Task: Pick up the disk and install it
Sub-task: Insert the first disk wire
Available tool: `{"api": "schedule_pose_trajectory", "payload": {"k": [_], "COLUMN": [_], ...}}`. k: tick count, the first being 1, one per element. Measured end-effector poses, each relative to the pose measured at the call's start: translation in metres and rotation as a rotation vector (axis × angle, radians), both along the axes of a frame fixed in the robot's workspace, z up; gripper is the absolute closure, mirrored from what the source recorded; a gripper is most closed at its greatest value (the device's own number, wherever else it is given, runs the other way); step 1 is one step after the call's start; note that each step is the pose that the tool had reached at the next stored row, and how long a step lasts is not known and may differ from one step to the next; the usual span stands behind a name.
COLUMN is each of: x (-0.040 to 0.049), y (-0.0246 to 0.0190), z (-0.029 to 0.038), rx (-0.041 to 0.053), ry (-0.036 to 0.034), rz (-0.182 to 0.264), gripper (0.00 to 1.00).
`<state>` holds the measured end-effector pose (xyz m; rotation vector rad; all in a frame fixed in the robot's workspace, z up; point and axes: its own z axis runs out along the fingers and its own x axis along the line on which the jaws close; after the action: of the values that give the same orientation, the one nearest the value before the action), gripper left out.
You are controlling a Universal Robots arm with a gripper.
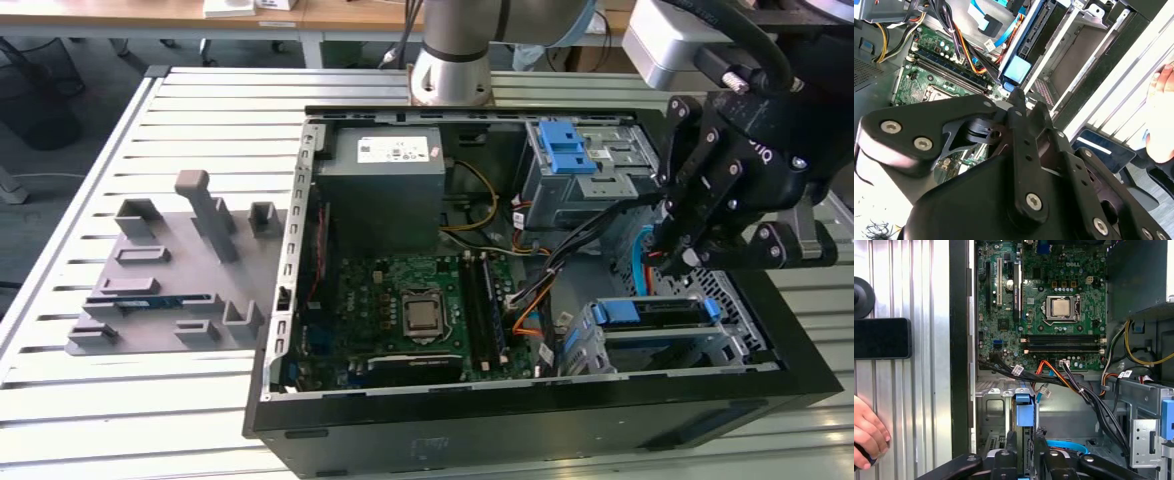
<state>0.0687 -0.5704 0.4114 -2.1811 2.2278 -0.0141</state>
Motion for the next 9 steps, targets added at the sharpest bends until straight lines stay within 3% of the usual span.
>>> {"api": "schedule_pose_trajectory", "payload": {"k": [4, 5, 6, 7, 9], "x": [0.0, 0.0, 0.0, 0.0, 0.0], "y": [0.0, 0.0, 0.0, 0.0, 0.0], "z": [-0.0001, -0.0001, -0.0001, -0.0001, -0.0002], "rx": [0.0, 0.0, 0.0, 0.0, 0.0001], "ry": [0.0, 0.0, 0.0, 0.0, 0.0], "rz": [0.0, 0.0, 0.0, 0.0, 0.0], "gripper": [0.74, 0.83, 0.83, 0.89, 0.89]}}
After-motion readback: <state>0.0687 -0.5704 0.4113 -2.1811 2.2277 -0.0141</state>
